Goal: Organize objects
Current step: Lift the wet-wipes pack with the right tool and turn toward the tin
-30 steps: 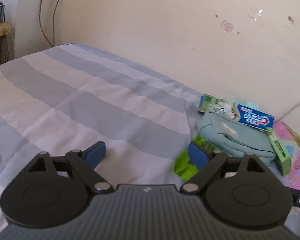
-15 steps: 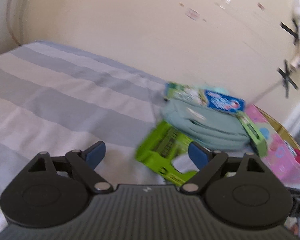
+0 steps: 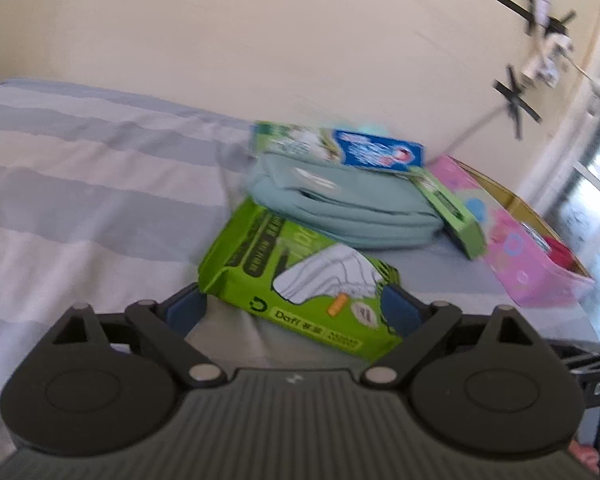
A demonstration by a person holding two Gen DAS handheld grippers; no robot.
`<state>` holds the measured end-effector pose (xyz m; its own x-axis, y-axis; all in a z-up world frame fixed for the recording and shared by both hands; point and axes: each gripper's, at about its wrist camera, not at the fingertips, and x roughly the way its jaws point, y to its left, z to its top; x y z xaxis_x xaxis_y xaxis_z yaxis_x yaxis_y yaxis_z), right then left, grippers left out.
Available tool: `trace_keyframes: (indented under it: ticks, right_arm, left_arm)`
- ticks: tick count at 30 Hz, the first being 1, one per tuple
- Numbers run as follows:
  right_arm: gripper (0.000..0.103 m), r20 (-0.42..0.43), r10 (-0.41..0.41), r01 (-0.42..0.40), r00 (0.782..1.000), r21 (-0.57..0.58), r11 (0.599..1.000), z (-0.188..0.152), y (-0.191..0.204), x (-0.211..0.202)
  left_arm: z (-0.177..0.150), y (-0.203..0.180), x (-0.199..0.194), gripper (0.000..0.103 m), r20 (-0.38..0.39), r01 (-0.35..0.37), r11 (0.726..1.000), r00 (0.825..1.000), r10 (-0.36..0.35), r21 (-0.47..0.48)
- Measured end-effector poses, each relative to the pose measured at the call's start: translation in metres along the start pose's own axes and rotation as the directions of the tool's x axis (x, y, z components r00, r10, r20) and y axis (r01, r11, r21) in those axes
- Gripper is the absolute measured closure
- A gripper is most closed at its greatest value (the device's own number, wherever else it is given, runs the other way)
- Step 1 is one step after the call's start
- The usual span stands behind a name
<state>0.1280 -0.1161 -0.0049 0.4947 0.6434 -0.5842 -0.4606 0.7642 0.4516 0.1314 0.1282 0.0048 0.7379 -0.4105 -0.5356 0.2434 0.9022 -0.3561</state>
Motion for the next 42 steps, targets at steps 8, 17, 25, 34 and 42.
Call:
trace_keyframes:
  ticks: [8,17,25,34,42]
  right_arm:
    - [0.033,0.004,-0.044,0.044,0.999,-0.105,0.994,-0.009,0.011,-0.007]
    - [0.025,0.0,-0.026,0.026,1.0,-0.137,0.99,0.012,0.003,0.005]
    - [0.038,0.016,-0.14,0.135,0.99,-0.403,0.905,0.008,0.043,0.046]
    - [0.042,0.047,-0.165,0.17,0.985,-0.389,0.905,-0.031,0.022,-0.021]
    - [0.041,0.103,-0.247,0.267,0.963,-0.315,0.911,-0.061,-0.008,-0.076]
  left_arm:
    - [-0.01,-0.017,-0.002,0.009,-0.031,0.054,0.994,0.998,-0.052,0.1]
    - [0.005,0.025,-0.009,0.008,0.044,0.074,0.981,0.997,-0.067,-0.18]
    - [-0.002,-0.028,0.01,0.043,-0.063,0.019,1.0,0.998,-0.019,-0.006]
    - [-0.042,-0.078,-0.014,0.044,-0.094,0.097,0.993,0.992,-0.089,0.075]
    - [-0.061,-0.14,0.003,0.043,-0.159,0.174,0.969,0.976,-0.146,0.176]
